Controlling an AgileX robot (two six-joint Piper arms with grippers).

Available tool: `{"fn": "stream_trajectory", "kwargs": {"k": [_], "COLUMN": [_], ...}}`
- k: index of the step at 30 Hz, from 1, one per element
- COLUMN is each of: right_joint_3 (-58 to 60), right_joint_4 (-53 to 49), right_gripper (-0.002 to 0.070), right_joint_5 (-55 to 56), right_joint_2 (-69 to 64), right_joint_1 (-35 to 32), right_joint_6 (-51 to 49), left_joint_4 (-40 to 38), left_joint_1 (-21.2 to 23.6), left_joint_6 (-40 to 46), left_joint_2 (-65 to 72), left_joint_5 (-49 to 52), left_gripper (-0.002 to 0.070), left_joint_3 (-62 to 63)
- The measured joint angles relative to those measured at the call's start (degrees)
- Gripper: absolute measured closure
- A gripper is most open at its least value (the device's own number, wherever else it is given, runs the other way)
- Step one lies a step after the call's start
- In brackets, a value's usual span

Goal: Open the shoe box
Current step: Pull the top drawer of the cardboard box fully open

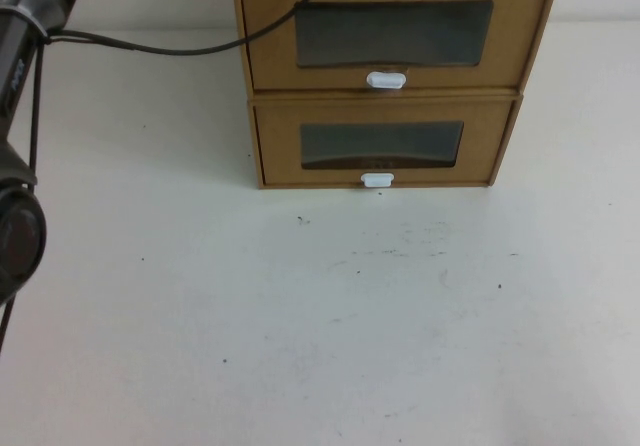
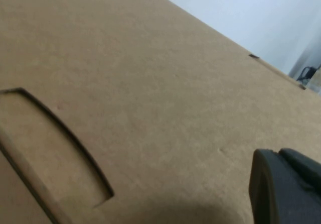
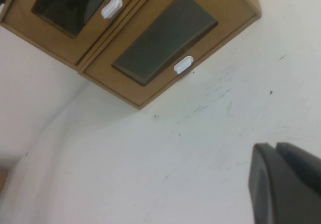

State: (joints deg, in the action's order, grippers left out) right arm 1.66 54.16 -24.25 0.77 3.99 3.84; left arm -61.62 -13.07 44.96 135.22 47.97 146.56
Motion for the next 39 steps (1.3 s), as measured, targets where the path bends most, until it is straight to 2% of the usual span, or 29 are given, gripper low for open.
{"fn": "stream_trajectory", "kwargs": {"k": [6, 15, 18, 25, 27, 29, 35, 39], "right_joint_3": [0.0, -2.3, -9.4, -30.1, -35.7, -40.1, -45.0, -45.1], "right_joint_4": [4.6, 3.9, -2.3, -37.8, -43.9, -46.9, -45.2, -49.1], "right_gripper": [0.0694, 0.0694, 0.0694, 0.0694, 0.0694, 0.0694, 0.0694, 0.0694], "right_joint_5": [2.3, 0.7, -2.9, -14.4, -15.0, -15.0, -14.2, -11.2], "right_joint_2": [0.0, 0.0, -1.5, -18.1, -23.0, -27.9, -37.2, -40.7], "right_joint_1": [0.0, 0.0, 0.0, 0.0, 0.0, 0.0, 0.4, 4.7], "right_joint_6": [0.0, 2.7, 9.6, 16.1, 17.6, 21.6, 37.6, 43.2], "left_joint_4": [2.7, 2.8, 2.9, 2.9, 2.9, 2.9, 2.9, 2.9], "left_joint_1": [-0.2, -0.2, -0.2, -0.2, -0.2, -0.2, -0.2, -0.2], "left_joint_6": [-1.1, -1.1, -0.5, 1.5, 1.6, 1.6, 1.6, 1.8], "left_joint_2": [0.1, 0.1, 0.1, 0.1, 0.1, 0.1, 0.1, 0.1], "left_joint_5": [0.5, 1.6, 1.7, 1.9, 2.0, 2.0, 2.0, 2.0], "left_gripper": [0.0680, 0.0680, 0.0680, 0.0680, 0.0680, 0.0680, 0.0680, 0.0680], "left_joint_3": [0.6, 0.7, 0.7, 0.7, 0.7, 0.7, 0.7, 0.7]}}
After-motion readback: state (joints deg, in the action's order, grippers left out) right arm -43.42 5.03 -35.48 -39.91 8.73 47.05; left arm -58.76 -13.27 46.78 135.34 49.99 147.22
